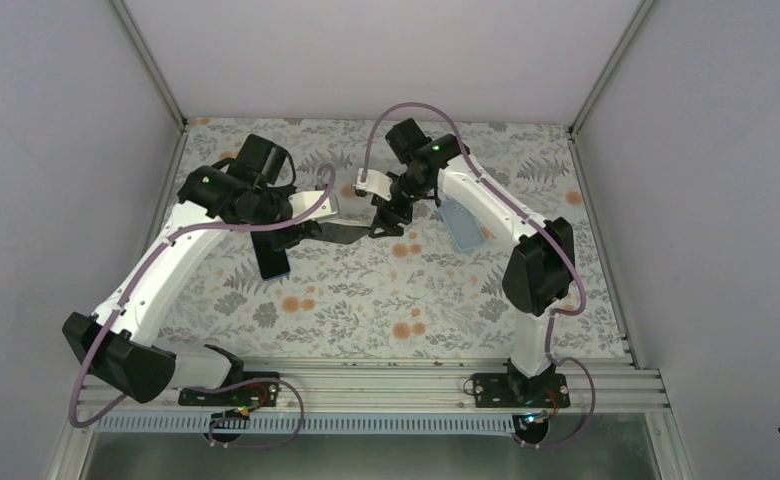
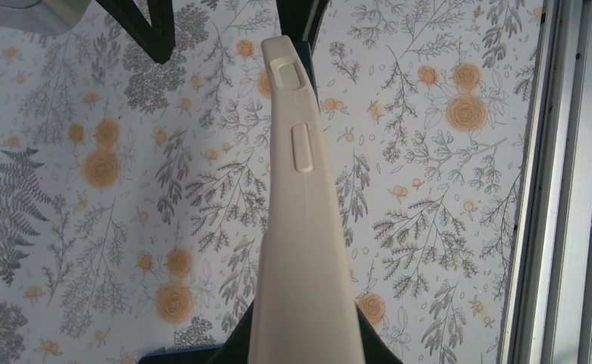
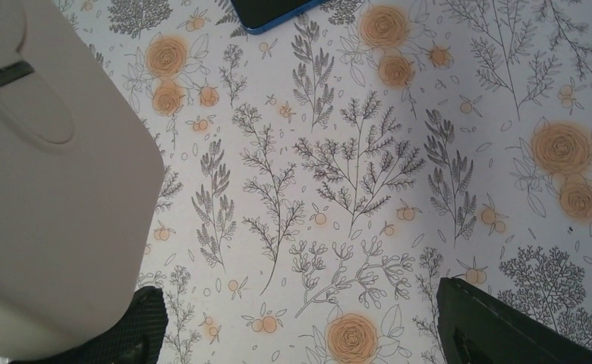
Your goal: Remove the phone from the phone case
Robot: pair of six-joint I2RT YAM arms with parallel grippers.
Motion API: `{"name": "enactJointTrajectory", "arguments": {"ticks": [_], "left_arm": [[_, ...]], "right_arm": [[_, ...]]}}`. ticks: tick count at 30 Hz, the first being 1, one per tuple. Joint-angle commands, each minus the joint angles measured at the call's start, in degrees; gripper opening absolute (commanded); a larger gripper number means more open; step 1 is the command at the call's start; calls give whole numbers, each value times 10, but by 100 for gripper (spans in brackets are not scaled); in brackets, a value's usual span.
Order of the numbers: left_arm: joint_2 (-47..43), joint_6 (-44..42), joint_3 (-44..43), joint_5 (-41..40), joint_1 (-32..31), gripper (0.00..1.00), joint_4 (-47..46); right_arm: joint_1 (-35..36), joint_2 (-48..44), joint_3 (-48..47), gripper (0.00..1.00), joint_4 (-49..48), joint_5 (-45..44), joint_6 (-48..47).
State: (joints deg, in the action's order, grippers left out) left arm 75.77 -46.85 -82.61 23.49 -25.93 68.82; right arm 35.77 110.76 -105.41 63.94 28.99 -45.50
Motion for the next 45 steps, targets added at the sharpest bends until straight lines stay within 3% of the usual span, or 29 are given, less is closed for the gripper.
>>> {"name": "enactJointTrajectory", "arguments": {"ticks": [1,13,19,23,28,32,45], "left_arm": [[13,-1,-15,169,-37,2,-91],[4,9,-7,182,-46,2,-114],[-8,23,9,159,-47,2,-166],[-18,36,17,116,-45,2,-226],[-25,45,29,89,-19,2,-298],[-14,42,37,91,0,2,-337],[1,67,58,38,10,2,-453]], "right_arm": [[38,-18,-47,87,-156,122,98],[34,-3,-62,87,-222,135,155],[33,11,-93,85,-145,285,97],[40,30,-103,78,-83,408,44],[44,52,-146,78,30,485,-43],[59,60,-174,78,96,502,-87],[111,57,-136,75,97,500,-76]]}}
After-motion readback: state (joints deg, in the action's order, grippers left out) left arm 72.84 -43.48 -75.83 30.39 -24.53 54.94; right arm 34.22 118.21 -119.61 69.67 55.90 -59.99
